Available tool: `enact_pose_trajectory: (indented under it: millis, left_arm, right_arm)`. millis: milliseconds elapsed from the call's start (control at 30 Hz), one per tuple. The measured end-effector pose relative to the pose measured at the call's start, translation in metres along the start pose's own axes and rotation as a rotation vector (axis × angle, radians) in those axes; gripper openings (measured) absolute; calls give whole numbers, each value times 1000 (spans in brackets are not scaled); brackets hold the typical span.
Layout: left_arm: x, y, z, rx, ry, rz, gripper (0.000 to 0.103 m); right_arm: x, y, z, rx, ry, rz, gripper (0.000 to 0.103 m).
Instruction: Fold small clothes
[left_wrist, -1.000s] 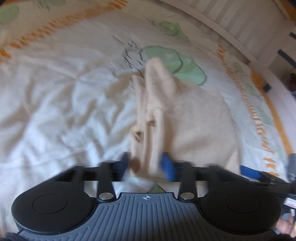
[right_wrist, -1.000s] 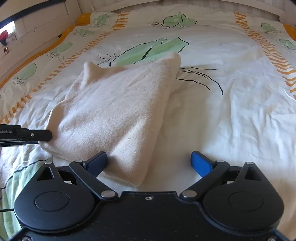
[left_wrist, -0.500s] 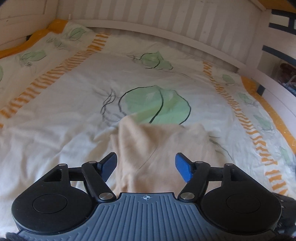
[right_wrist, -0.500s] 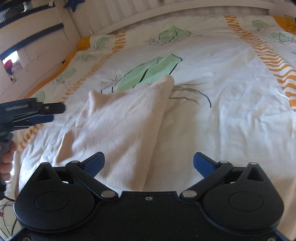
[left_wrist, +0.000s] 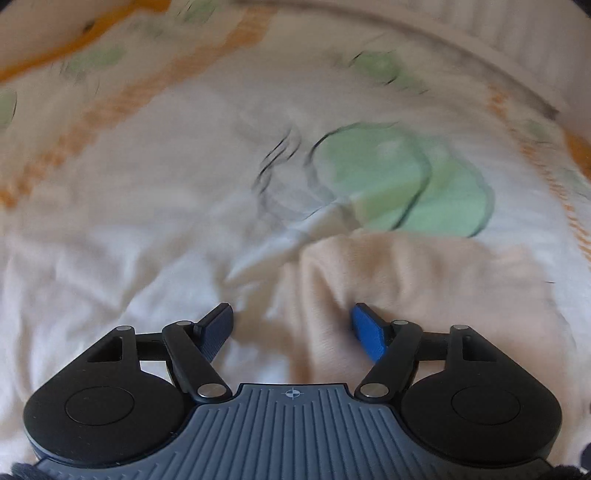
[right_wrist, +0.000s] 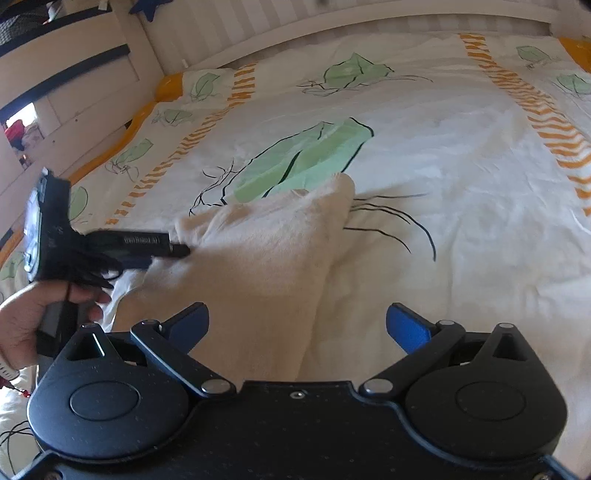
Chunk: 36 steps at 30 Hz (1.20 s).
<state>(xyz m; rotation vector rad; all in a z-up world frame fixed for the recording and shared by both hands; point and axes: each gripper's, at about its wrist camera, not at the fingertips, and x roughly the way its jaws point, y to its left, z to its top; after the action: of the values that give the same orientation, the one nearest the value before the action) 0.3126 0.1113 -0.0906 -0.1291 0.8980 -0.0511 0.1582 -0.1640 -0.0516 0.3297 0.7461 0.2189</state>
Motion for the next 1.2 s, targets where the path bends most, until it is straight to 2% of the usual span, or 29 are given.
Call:
enact_pose_trajectory:
  millis: [67, 167, 233, 300, 367, 433, 533, 667, 733, 800, 867, 900, 1067, 1200]
  left_arm:
    - [-2, 7, -3, 3, -18, -30, 71]
    - [-11, 8, -5, 48, -24, -34, 71]
    - [-20, 15, -5, 0, -16, -79, 71]
    - [-32, 28, -6, -84, -1, -164, 74]
    - [-42, 36, -11, -138, 13, -222, 85]
    - [-54, 42, -23, -152, 28, -270, 89]
    - [-66, 45, -39, -157, 54, -324, 89]
    - [-64, 45, -56, -174, 127, -381, 95]
    - [-56, 42, -61, -158, 180, -392, 95]
    - [-50, 36, -62, -120, 164, -377, 95]
    - [-44, 29, -60, -88, 148, -382, 102]
    - [-41, 27, -58, -82, 145, -390, 102]
    - [-22, 15, -46, -79, 110, -418, 102]
    - [-20, 14, -45, -103, 108, -473, 102]
  right_arm:
    - [6, 0, 4, -15, 7, -1, 102]
    - [13, -2, 13, -10, 12, 22, 102]
    - [17, -7, 20, 21, 16, 65, 102]
    - [20, -14, 26, 63, 17, 99, 102]
    - [26, -23, 32, 113, 17, 127, 102]
    - [32, -29, 37, 154, 30, 149, 102]
    - [47, -37, 42, 196, 75, 191, 103]
    - [69, -44, 41, 229, 137, 235, 103]
    - [78, -45, 39, 246, 158, 258, 103]
    - [84, -42, 39, 235, 157, 284, 103]
    - [92, -37, 42, 216, 173, 315, 103]
    - [96, -35, 44, 212, 182, 330, 103]
    - [117, -29, 51, 227, 211, 403, 103]
    - [122, -29, 53, 260, 222, 436, 103]
